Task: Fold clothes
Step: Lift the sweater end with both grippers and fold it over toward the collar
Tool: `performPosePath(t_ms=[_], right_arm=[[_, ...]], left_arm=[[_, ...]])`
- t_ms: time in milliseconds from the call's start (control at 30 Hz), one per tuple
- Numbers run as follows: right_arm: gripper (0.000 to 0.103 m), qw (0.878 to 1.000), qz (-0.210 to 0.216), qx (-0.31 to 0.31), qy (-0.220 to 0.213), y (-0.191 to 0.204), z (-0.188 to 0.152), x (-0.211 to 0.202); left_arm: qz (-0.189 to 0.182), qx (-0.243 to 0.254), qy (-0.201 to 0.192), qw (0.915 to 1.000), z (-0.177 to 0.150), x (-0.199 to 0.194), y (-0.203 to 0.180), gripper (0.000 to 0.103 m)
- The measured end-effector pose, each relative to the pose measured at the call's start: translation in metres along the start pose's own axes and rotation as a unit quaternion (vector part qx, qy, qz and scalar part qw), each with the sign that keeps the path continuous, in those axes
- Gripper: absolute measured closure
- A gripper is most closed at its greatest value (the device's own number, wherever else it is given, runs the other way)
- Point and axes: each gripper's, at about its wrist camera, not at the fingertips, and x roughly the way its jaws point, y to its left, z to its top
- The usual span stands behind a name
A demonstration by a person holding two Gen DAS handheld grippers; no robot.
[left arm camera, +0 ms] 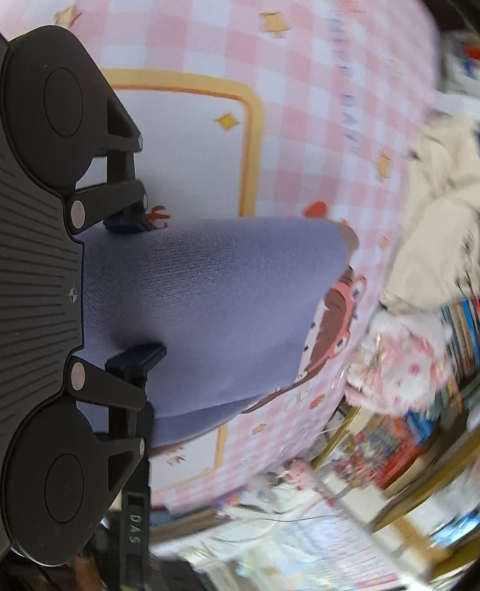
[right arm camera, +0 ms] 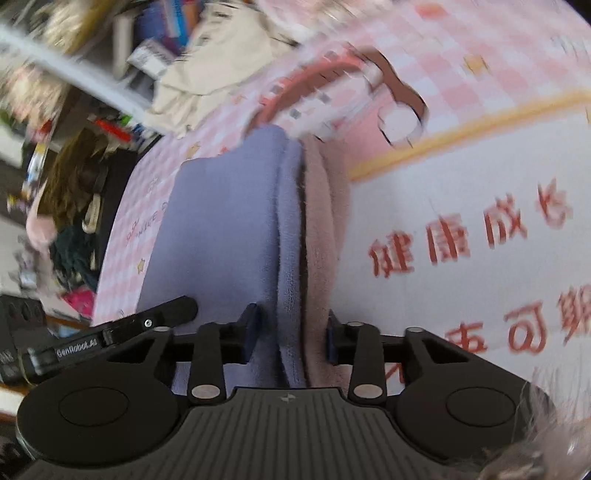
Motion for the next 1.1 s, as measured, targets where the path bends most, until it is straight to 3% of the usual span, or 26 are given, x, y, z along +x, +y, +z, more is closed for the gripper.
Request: performPosePath(t_ms=[100,167,267,400,633,800,933,1100], right_arm=[[0.081,0.997,-0.022,-0.069,-0.024,0.017,-0.006,-0.009],[0.08,0.995,-0.033,-0.09,-0.023,0.022,-0.009,-0.011],[0.079,0.997,-0.034,-0.072,-0.001,0.017,-0.009,-0.007],[0.064,0.999,-0.031,-0.031,0.011,0.004,-0.007,-0.004],[0.056,0.999,-0.014,0.025,0.024,-0.008,-0.005,0.005],[0.065,1.0,-0.01,0.015,0.025,-0.004,-0.006,0.009],[0.072,0.999,-0.012,-0.028,0.01,0.006,-0.008,0.005],[0.074,0.995,-0.016,-0.089,-0.03,0.025,-0.012,-0.008]], left_arm=[[0.014,0.045,-0.008,0.9988,-0.001,-0.006,-0.015,0.051],[0.01,0.045,0.0,0.9989,-0.001,-0.006,-0.014,0.05],[-0.005,0.014,0.02,0.9997,0.0,-0.003,-0.002,0.047],[-0.025,-0.035,0.037,0.9984,0.002,0.003,0.014,0.039],[-0.056,-0.076,0.036,0.9949,0.001,0.012,0.024,0.037],[-0.05,-0.068,0.03,0.996,-0.001,0.012,0.022,0.041],[-0.038,-0.043,0.02,0.9982,-0.002,0.007,0.013,0.051],[-0.028,-0.004,-0.004,0.9996,-0.001,-0.005,0.003,0.053]])
